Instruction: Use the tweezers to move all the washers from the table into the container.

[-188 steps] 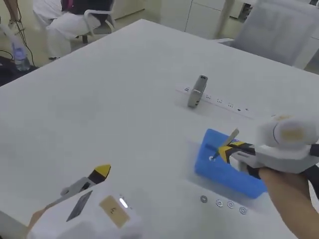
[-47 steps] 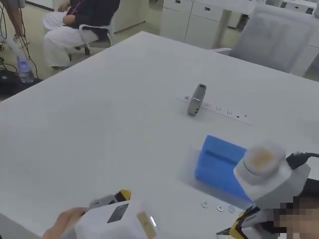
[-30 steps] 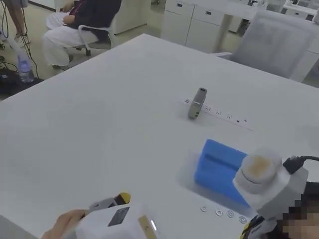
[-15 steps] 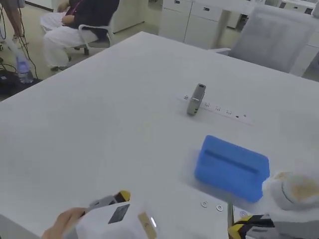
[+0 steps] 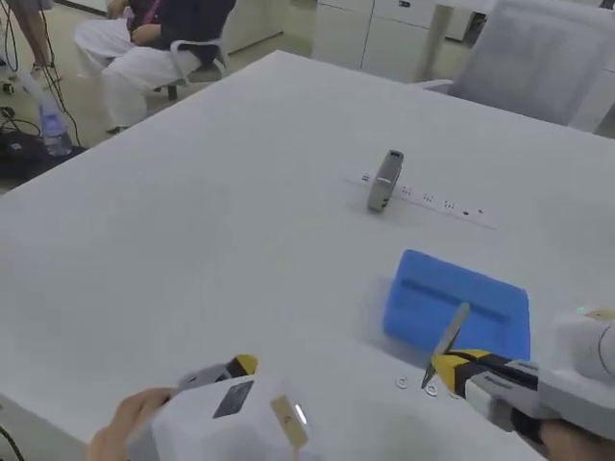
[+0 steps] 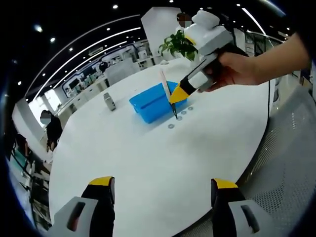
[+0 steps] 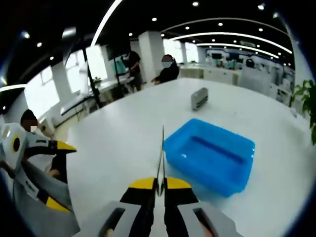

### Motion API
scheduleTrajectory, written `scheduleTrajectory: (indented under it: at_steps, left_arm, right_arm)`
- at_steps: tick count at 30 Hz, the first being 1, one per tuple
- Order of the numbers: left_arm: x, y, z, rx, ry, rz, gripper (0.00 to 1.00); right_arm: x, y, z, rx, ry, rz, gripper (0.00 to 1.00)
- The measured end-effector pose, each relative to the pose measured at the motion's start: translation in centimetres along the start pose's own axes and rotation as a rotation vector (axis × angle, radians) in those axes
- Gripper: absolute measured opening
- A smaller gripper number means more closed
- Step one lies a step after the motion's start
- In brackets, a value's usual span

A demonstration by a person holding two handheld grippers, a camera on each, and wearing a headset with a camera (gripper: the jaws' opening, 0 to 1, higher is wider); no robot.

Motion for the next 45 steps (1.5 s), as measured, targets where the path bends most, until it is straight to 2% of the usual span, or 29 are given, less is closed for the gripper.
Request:
scheduleTrajectory:
  at_steps: [3,7,13,21,24,26,32,45]
  left_arm:
    - [0.0,0.0,0.0,0.004,0.0,-0.003,0.81]
    - [0.1,-0.1,0.2,0.011,-0.006,-0.008,0.81]
    - [0.1,-0.1,0.3,0.015,-0.011,-0.009,0.8]
    - [0.1,-0.2,0.3,0.016,-0.013,-0.014,0.79]
    - [0.1,-0.2,0.3,0.017,-0.011,-0.015,0.79]
    - [0.1,-0.2,0.2,0.016,-0.011,-0.015,0.79]
    - [0.1,-0.3,0.2,0.021,-0.008,-0.021,0.79]
    - [0.2,-0.4,0.1,0.024,-0.002,-0.025,0.78]
  right_arm:
    - [0.9,-0.2,0.0,0.056,-0.016,0.028,0.02]
    - [1.3,-0.6,0.3,0.064,-0.039,0.021,0.02]
    - [1.5,-0.2,0.9,0.054,-0.075,0.041,0.02]
    - [2.5,-0.4,0.3,0.059,-0.061,0.03,0.02]
    - [2.4,-0.5,0.3,0.042,-0.061,0.026,0.02]
    - [2.4,-0.8,-0.3,0.013,-0.055,0.01,0.02]
    - [1.7,-1.1,-0.2,-0.024,-0.07,0.009,0.02]
    - [0.8,-1.5,-0.9,-0.038,-0.065,-0.011,0.02]
Point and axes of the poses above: the centre of the closed fingertips' face, and the gripper's own axes: x roughly forward along the fingers, z roughly to its right, y roughly out of its top, the point moved 2 cm from there along -x, roughly backward along the fingers, and after that the axes turned 9 degrees about -x, right-handed, at the moved point
